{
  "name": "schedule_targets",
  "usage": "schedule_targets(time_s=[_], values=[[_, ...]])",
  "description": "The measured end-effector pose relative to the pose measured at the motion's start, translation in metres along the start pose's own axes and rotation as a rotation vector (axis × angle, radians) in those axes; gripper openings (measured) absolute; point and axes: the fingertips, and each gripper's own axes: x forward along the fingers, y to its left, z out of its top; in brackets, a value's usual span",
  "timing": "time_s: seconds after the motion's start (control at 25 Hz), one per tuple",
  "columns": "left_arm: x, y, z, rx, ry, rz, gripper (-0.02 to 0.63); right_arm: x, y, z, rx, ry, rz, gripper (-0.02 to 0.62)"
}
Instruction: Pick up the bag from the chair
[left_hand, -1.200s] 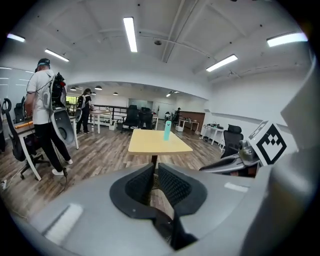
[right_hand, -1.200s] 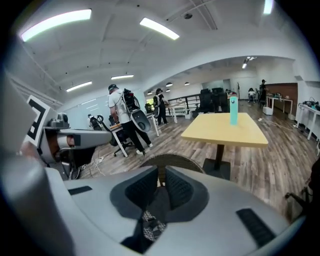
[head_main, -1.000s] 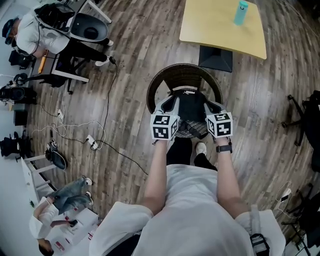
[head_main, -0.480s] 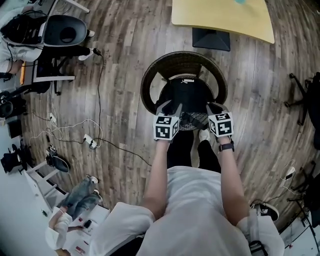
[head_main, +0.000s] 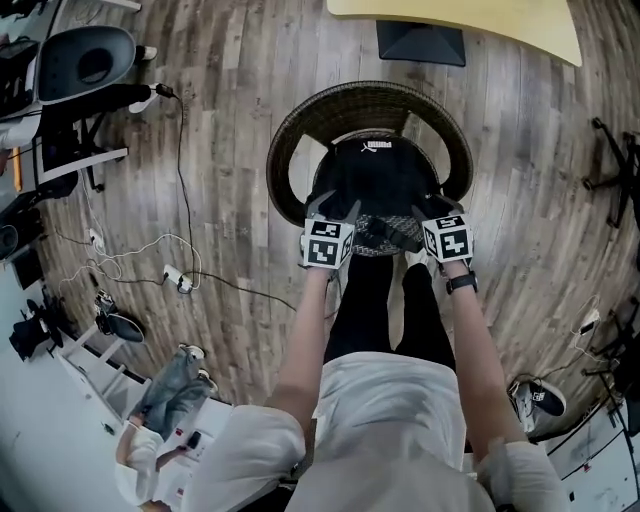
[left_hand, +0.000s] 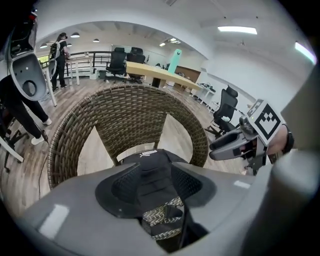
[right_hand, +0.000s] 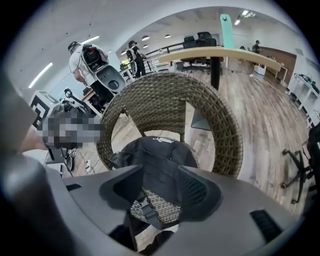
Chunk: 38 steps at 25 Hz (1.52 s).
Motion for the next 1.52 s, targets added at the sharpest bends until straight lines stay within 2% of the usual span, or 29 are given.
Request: schedule_targets(time_s=[0.12, 0.36, 0.48, 0.6, 0.92, 0.96, 1.04, 1.24, 1.36, 1.52], values=[[0.022, 0.023, -0.019, 0.011, 0.052, 0.004, 0.193, 0.030, -0.005, -0.013, -0.005, 0.046, -0.003, 0.211], [0.066, 0.060, -0.056, -0.057, 0.138, 0.022, 0.265, 0.072, -0.031, -0.026, 0.019, 0.059, -0.058, 0.256], [0.088, 0.073, -0.072, -0.041, 0.194, 0.033, 0.293, 0.092, -0.043, -0.032, 0.032, 0.079, -0.081, 0.264], [0.102, 0.085, -0.083, -0.040, 0.226, 0.045, 0.296, 0.112, -0.047, -0.042, 0.041, 0.120, -0.084, 0.265], [0.117, 0.095, -0.103, -0.129, 0.259, 0.065, 0.290, 0.135, -0.053, -0.069, 0.031, 0.210, -0.095, 0.260], [0.118, 0.096, -0.104, -0.137, 0.261, 0.073, 0.267, 0.135, -0.054, -0.070, 0.023, 0.218, -0.101, 0.222], [0.118, 0.100, -0.105, -0.152, 0.260, 0.101, 0.147, 0.136, -0.053, -0.071, -0.001, 0.229, -0.103, 0.181], [0.117, 0.099, -0.104, -0.158, 0.257, 0.113, 0.092, 0.137, -0.048, -0.065, -0.094, 0.240, -0.114, 0.115], [0.112, 0.095, -0.100, -0.149, 0.247, 0.123, 0.066, 0.131, -0.046, -0.060, -0.109, 0.233, -0.126, 0.103], [0.100, 0.090, -0.095, -0.181, 0.232, 0.135, 0.055, 0.118, -0.040, -0.050, -0.112, 0.209, -0.132, 0.098]])
